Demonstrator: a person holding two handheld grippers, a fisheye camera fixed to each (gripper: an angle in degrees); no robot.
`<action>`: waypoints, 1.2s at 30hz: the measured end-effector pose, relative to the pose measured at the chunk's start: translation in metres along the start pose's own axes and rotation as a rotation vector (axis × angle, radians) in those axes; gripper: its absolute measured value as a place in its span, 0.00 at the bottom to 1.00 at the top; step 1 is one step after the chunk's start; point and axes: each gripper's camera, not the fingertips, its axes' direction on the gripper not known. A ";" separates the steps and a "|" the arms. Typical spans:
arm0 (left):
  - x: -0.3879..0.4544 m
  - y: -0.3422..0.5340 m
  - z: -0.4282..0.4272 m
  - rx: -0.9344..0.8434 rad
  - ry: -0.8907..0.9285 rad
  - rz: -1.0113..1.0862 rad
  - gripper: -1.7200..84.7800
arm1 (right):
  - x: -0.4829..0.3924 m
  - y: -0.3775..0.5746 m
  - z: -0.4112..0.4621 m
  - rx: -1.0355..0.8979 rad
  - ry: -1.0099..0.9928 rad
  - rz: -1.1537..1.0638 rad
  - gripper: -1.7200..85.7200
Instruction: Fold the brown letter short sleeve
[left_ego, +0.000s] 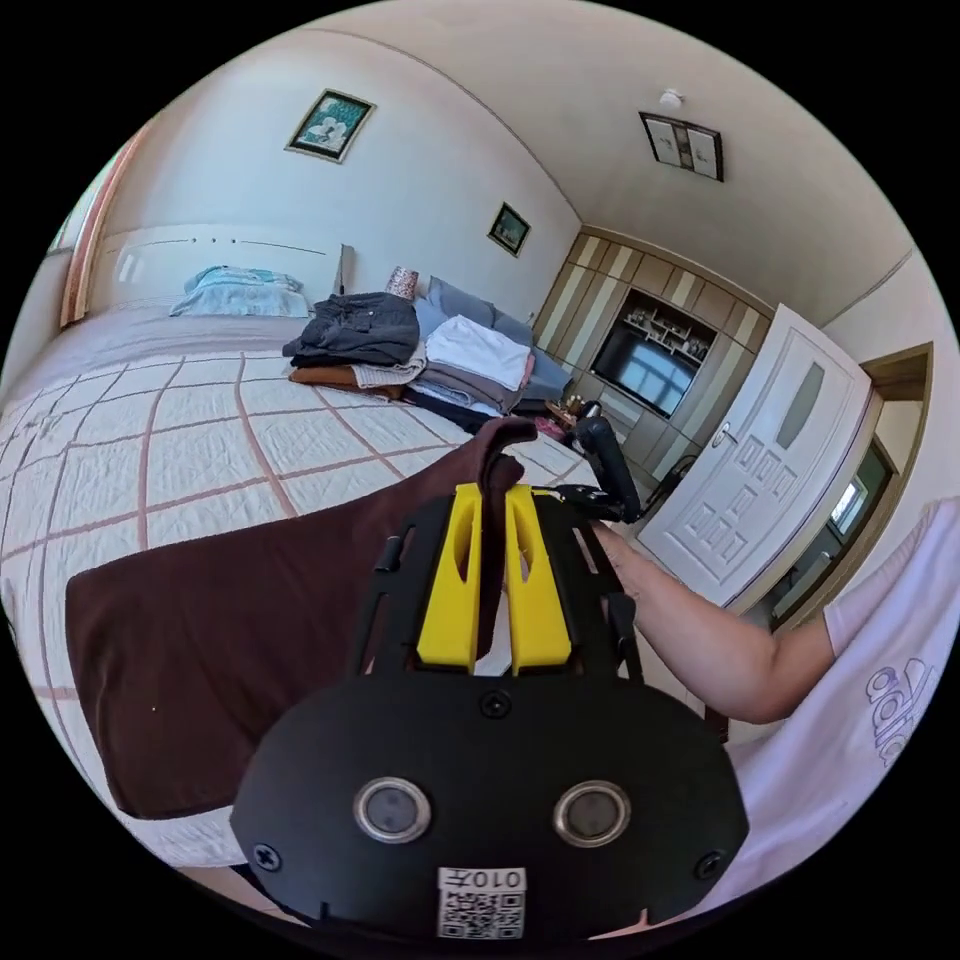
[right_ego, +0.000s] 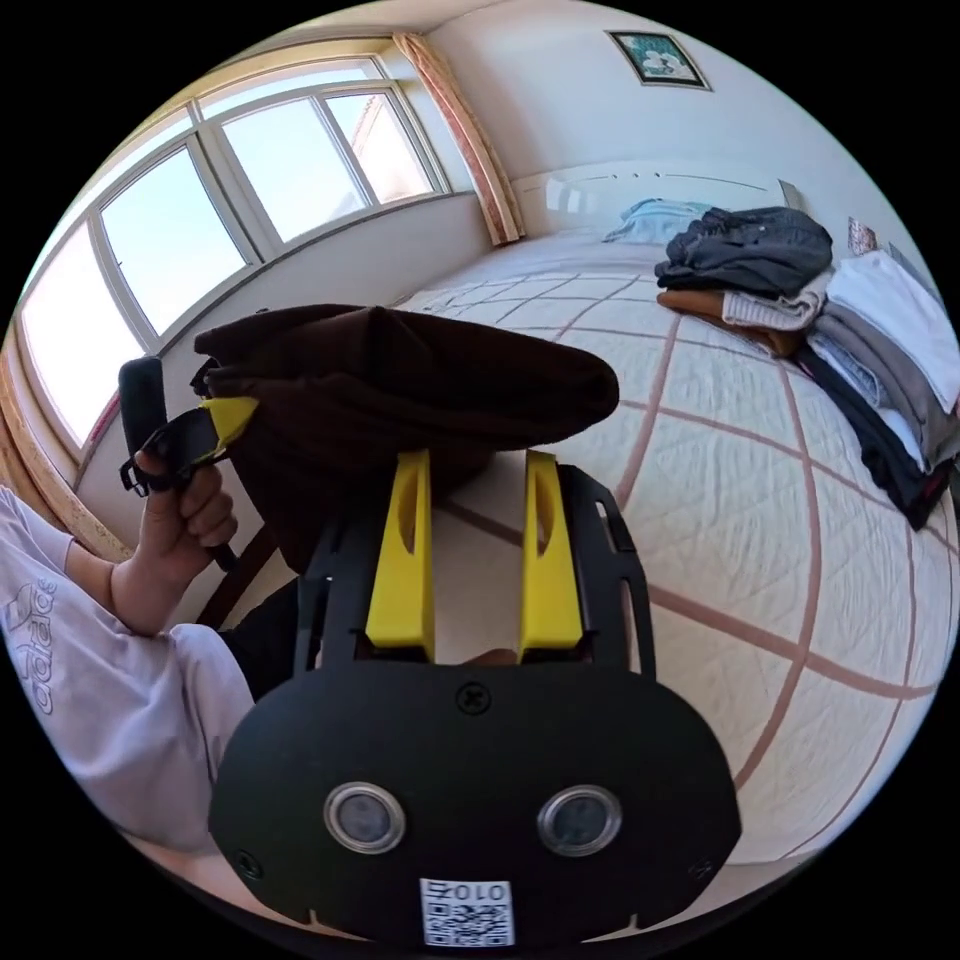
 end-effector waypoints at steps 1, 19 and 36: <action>-0.017 -0.001 -0.031 0.063 -0.018 -0.029 0.05 | -0.019 -0.017 0.001 0.014 -0.001 -0.034 0.17; -0.268 0.147 -0.220 0.402 0.035 -0.809 0.07 | -0.183 -0.079 0.091 -0.182 0.028 -0.285 0.18; -0.294 0.146 -0.254 0.480 0.126 -0.927 0.09 | -0.236 -0.010 0.126 -0.208 0.278 -0.323 0.07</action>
